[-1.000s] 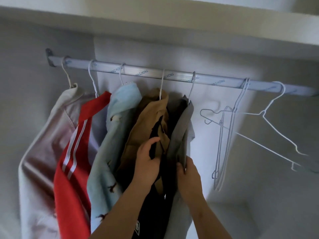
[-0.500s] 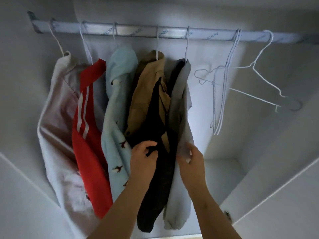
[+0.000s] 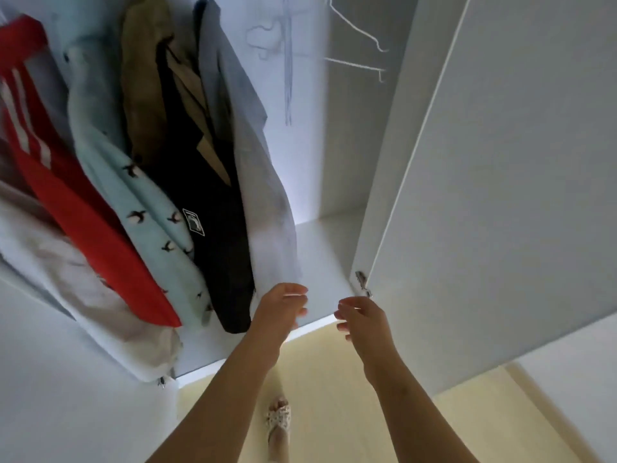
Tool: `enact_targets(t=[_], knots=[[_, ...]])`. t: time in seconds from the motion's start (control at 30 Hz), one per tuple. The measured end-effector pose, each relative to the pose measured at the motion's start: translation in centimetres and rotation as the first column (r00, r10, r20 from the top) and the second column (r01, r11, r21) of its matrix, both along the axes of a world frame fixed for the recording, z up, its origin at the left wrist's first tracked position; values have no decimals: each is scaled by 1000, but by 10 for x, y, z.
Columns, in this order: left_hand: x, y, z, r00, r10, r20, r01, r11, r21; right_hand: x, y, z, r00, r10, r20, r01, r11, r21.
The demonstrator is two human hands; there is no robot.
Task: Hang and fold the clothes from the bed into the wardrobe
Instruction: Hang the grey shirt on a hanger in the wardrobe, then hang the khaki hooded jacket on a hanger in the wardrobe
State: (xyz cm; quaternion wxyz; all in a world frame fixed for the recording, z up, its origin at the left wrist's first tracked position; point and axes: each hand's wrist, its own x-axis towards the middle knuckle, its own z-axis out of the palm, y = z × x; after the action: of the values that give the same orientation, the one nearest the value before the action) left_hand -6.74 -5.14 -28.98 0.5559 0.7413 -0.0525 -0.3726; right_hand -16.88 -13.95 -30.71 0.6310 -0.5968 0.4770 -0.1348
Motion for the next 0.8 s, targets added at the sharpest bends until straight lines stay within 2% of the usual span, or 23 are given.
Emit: enact_targets(t=[0.17, 0.3, 0.4, 0.53, 0.67, 0.8], knots=[[-93, 13, -15, 976, -196, -94, 204, 976, 82, -107, 35, -25, 987, -147, -62, 154, 977, 148], [-160, 10, -20, 933, -344, -104, 354, 930, 102, -179, 56, -33, 956, -281, -90, 292, 941, 171], [-199, 8, -23, 868, -489, -80, 496, 861, 117, -219, 71, -33, 909, -411, -69, 416, 891, 183], [-242, 18, -25, 756, -652, -60, 653, 743, 144, -265, 101, -35, 783, -621, -40, 615, 762, 203], [-276, 49, -35, 629, -776, -54, 773, 616, 153, -297, 157, -40, 643, -765, -44, 745, 611, 267], [-323, 83, -46, 471, -877, -100, 878, 455, 150, -345, 222, -46, 453, -887, -91, 870, 418, 261]])
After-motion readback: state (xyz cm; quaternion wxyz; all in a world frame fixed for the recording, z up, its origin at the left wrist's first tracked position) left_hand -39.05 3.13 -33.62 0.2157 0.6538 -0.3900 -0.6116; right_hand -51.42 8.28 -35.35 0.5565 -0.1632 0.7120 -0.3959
